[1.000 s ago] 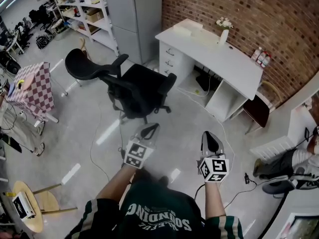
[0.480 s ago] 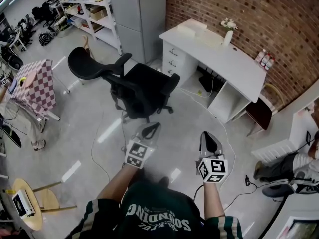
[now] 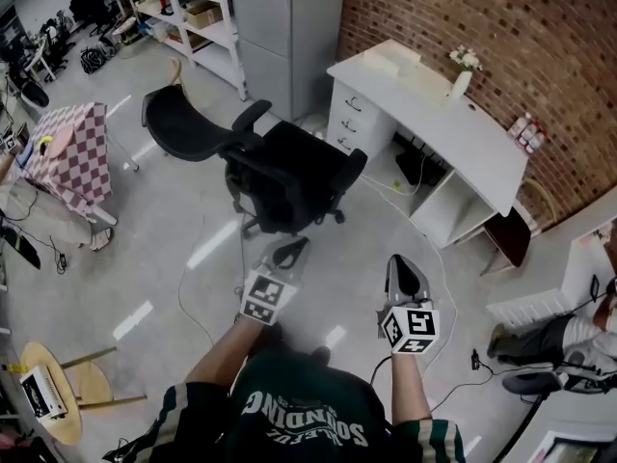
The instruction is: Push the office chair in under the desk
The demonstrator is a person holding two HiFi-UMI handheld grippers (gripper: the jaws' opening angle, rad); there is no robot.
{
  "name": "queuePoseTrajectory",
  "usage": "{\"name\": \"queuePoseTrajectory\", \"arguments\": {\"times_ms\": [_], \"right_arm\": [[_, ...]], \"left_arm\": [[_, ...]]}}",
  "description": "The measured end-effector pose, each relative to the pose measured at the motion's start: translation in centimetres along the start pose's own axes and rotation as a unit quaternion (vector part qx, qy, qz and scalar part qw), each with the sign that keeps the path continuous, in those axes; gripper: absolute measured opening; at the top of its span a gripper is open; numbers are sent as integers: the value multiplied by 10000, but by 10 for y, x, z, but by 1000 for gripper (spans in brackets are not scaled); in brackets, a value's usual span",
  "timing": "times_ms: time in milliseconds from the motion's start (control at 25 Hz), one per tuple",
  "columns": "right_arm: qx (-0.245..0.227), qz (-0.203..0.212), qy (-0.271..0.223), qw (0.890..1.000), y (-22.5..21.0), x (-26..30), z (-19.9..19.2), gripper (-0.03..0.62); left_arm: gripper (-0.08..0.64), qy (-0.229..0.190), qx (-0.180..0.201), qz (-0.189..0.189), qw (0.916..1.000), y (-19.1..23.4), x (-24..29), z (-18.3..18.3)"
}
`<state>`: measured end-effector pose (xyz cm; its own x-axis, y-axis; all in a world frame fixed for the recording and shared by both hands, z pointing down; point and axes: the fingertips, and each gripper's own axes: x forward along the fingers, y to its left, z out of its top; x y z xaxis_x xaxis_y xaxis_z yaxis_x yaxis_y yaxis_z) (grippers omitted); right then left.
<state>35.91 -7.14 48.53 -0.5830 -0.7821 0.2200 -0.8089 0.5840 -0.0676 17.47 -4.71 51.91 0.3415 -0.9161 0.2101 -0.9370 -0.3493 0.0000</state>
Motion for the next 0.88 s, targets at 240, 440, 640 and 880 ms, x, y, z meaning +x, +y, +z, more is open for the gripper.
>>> {"name": "queuePoseTrajectory", "arguments": {"times_ms": [240, 440, 640, 880], "right_arm": [[-72, 151, 43, 9999, 37, 45, 12, 1], [-121, 332, 91, 9993, 67, 88, 17, 2], [-208, 495, 140, 9985, 94, 128, 21, 2], [-323, 554, 197, 9977, 127, 169, 27, 2]], "left_arm": [[11, 14, -106, 111, 9999, 55, -6, -3], [11, 52, -184, 276, 9994, 105, -11, -12], [11, 85, -267, 423, 9987, 153, -16, -21], [11, 156, -399, 449, 9981, 203, -21, -36]]}}
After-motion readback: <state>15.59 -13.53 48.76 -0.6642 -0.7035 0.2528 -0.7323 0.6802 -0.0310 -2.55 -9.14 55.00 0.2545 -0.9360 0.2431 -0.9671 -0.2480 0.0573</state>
